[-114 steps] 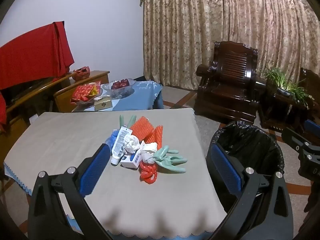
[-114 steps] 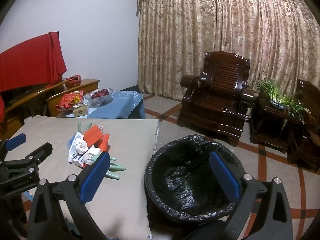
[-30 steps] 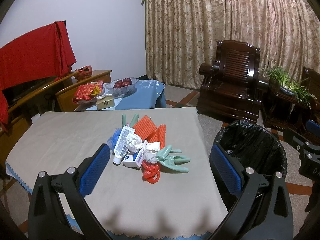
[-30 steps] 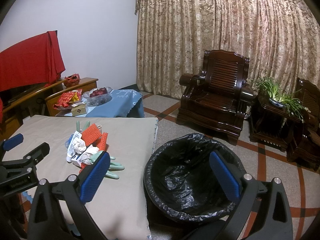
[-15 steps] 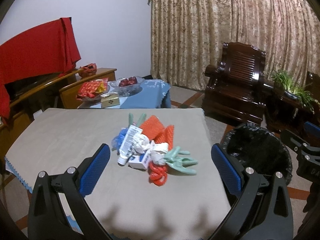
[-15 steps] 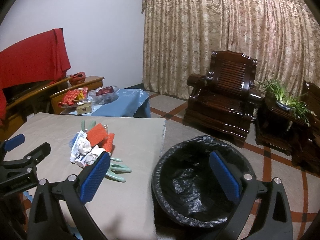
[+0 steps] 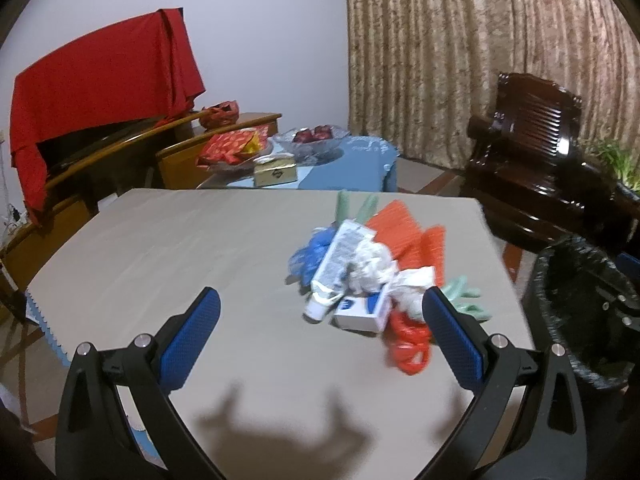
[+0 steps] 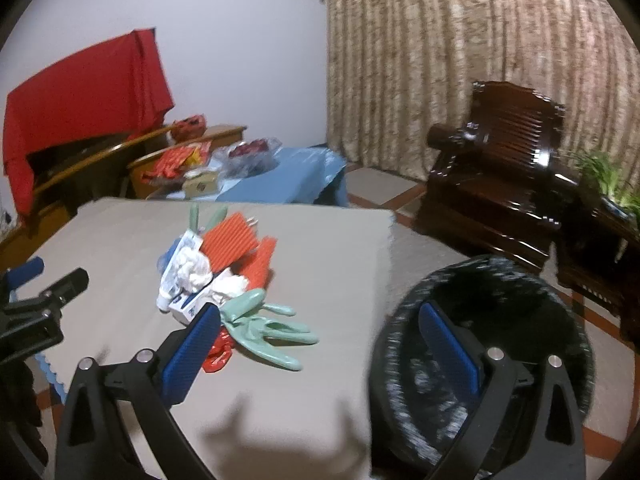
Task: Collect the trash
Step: 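Grasp the green rubber glove with the right gripper while the left tool approaches the pile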
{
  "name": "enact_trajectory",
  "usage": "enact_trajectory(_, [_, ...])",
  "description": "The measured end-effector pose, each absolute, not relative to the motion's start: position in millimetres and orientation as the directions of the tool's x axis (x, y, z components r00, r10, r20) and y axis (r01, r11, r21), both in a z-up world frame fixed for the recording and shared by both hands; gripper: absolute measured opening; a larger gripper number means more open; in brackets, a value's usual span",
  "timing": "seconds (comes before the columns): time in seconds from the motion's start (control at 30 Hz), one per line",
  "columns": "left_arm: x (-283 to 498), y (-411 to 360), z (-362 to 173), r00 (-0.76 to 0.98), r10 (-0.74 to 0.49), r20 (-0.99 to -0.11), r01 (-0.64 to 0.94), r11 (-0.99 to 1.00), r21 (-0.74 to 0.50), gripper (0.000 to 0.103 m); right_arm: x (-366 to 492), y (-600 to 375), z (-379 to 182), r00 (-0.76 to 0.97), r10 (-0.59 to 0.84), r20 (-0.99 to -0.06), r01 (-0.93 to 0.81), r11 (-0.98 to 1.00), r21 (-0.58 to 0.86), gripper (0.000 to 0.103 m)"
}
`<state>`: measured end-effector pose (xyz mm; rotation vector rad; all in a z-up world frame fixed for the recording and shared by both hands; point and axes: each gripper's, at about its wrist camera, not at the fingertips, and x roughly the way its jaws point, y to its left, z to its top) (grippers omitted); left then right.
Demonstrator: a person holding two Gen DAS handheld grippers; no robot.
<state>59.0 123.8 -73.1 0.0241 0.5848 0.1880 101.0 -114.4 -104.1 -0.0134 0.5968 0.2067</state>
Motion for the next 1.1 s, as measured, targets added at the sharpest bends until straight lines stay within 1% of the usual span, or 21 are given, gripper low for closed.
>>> enact_trajectory(0.1, [69, 134, -85, 0.809, 0.197, -0.554, -0.184, 0.980, 0.079, 0.098, 122, -94, -127, 0.776, 0.213, -0.594, -0.235, 0.971, 0.040, 0.089])
enact_trajectory(0.17, [78, 141, -94, 0.799, 0.204, -0.566, -0.195, 0.978, 0.076, 0.098, 133, -85, -138, 0.757, 0.232, -0.611, -0.257, 0.965, 0.048, 0.087])
enact_trajectory(0.23, [85, 145, -102, 0.789, 0.211, -0.576, -0.203, 0.976, 0.079, 0.098, 145, -73, -150, 0.731, 0.251, -0.635, -0.281, 0.958, 0.055, 0.087])
enact_trajectory(0.33, [95, 150, -113, 0.776, 0.216, -0.593, -0.207, 0.975, 0.086, 0.098, 157, -56, -159, 0.714, 0.277, -0.643, -0.315, 0.947, 0.057, 0.086])
enact_trajectory(0.53, [111, 164, -125, 0.759, 0.224, -0.611, -0.224, 0.971, 0.078, 0.098, 181, -32, -184, 0.660, 0.288, -0.694, -0.353, 0.934, 0.052, 0.086])
enact_trajectory(0.6, [114, 166, -125, 0.758, 0.225, -0.612, -0.226, 0.971, 0.078, 0.098, 185, -29, -190, 0.645, 0.292, -0.707, -0.361, 0.931, 0.055, 0.083])
enact_trajectory(0.67, [115, 166, -126, 0.757, 0.226, -0.614, -0.224, 0.971, 0.081, 0.098, 190, -27, -193, 0.622, 0.330, -0.710, -0.380, 0.920, 0.094, 0.075])
enact_trajectory(0.73, [116, 167, -127, 0.754, 0.223, -0.618, -0.222, 0.972, 0.081, 0.098, 192, -24, -192, 0.607, 0.367, -0.705, -0.409, 0.905, 0.118, 0.064])
enact_trajectory(0.77, [117, 167, -128, 0.752, 0.222, -0.620, -0.221, 0.972, 0.079, 0.098, 192, -23, -192, 0.599, 0.380, -0.705, -0.421, 0.898, 0.126, 0.056])
enact_trajectory(0.8, [118, 167, -128, 0.751, 0.221, -0.622, -0.221, 0.972, 0.078, 0.098, 191, -22, -191, 0.578, 0.413, -0.704, -0.445, 0.882, 0.153, 0.043])
enact_trajectory(0.83, [119, 166, -129, 0.750, 0.220, -0.624, -0.221, 0.972, 0.077, 0.098, 191, -23, -190, 0.562, 0.438, -0.701, -0.461, 0.870, 0.174, 0.038])
enact_trajectory(0.93, [120, 165, -128, 0.750, 0.218, -0.625, -0.220, 0.973, 0.076, 0.098, 185, -24, -186, 0.556, 0.452, -0.698, -0.479, 0.860, 0.177, 0.024])
enact_trajectory(0.97, [120, 164, -128, 0.751, 0.217, -0.624, -0.219, 0.973, 0.076, 0.098, 184, -25, -185, 0.553, 0.455, -0.698, -0.481, 0.859, 0.179, 0.011])
enact_trajectory(1.1, [118, 156, -126, 0.757, 0.209, -0.619, -0.207, 0.975, 0.076, 0.098, 173, -36, -177, 0.552, 0.476, -0.684, -0.488, 0.850, 0.198, 0.010])
